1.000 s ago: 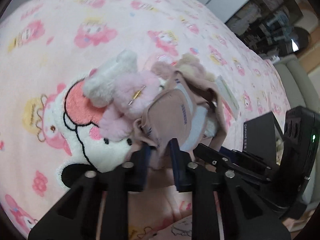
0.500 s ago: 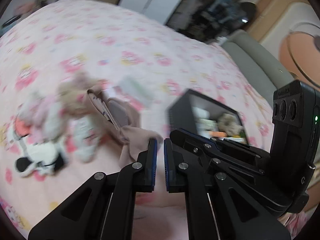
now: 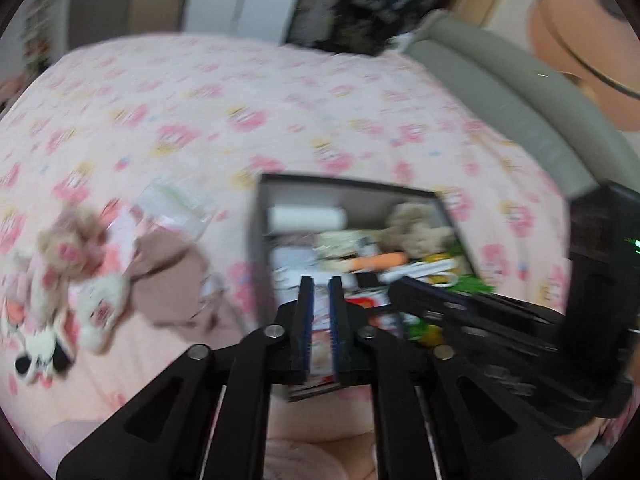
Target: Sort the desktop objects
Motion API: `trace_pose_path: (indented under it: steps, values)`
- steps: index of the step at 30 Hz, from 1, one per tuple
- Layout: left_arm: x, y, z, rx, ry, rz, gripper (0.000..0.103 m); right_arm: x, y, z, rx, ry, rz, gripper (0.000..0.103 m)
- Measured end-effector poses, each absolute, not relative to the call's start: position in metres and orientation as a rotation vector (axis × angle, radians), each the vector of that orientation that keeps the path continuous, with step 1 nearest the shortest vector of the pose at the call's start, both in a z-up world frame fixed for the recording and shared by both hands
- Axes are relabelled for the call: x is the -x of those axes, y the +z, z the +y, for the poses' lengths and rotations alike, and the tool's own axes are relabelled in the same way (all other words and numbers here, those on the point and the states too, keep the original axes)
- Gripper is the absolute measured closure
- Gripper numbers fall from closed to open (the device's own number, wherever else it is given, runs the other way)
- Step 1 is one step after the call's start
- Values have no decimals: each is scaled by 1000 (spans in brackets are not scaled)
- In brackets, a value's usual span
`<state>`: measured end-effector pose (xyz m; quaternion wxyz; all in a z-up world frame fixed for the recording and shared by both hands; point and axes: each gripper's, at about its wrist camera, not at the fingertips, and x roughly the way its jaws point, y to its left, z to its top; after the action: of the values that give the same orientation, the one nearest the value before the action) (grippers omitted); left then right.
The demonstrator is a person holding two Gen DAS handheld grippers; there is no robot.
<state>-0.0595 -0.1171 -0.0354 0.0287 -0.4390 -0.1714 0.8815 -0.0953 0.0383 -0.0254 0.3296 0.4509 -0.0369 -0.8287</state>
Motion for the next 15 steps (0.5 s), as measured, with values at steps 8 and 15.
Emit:
trace_pose_path:
  steps: [8, 15]
  values:
    - [63, -125, -189, 1654, 2714, -958, 52, 98, -62, 3, -1293, -2052, -36, 99]
    - [83, -186, -198, 1703, 2331, -1258, 90, 91, -83, -21, -1331, -2041, 73, 81]
